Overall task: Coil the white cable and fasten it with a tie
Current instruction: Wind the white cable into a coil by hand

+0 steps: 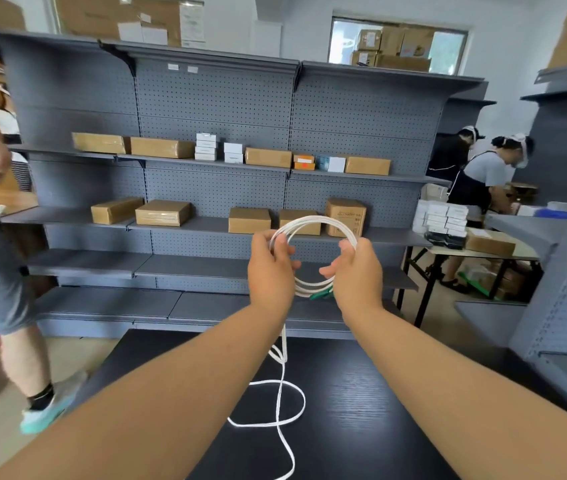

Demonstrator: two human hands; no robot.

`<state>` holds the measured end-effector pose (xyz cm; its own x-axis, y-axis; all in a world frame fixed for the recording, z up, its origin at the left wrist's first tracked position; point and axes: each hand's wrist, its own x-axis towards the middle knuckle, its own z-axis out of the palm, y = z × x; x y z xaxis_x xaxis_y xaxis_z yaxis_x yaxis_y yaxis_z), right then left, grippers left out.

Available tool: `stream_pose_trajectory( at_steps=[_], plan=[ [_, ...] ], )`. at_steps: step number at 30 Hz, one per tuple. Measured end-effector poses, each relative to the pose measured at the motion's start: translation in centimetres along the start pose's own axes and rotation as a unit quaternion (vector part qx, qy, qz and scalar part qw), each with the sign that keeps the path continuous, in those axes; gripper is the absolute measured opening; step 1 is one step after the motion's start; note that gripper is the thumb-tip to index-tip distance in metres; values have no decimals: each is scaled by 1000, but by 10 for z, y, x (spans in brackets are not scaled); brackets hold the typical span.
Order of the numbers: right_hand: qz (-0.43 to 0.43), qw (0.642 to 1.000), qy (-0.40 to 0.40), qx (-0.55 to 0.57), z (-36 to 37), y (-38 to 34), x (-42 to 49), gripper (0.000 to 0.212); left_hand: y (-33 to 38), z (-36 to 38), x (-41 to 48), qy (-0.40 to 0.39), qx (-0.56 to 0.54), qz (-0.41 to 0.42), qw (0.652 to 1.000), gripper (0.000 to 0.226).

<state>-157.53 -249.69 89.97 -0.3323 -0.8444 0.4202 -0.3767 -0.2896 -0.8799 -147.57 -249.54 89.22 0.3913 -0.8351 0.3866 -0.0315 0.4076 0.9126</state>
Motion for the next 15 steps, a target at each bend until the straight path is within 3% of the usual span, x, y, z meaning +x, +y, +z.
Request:
stream_pose_trajectory(
  at_steps=[8, 15],
  plan=[
    [41, 999, 9, 13, 14, -4, 1, 18, -7, -22, 19, -125, 61, 6, 990, 19],
    [42, 998, -27, 43, 38, -6, -1, 17, 0, -43, 40, -110, 143, 78, 981, 24]
  ],
)
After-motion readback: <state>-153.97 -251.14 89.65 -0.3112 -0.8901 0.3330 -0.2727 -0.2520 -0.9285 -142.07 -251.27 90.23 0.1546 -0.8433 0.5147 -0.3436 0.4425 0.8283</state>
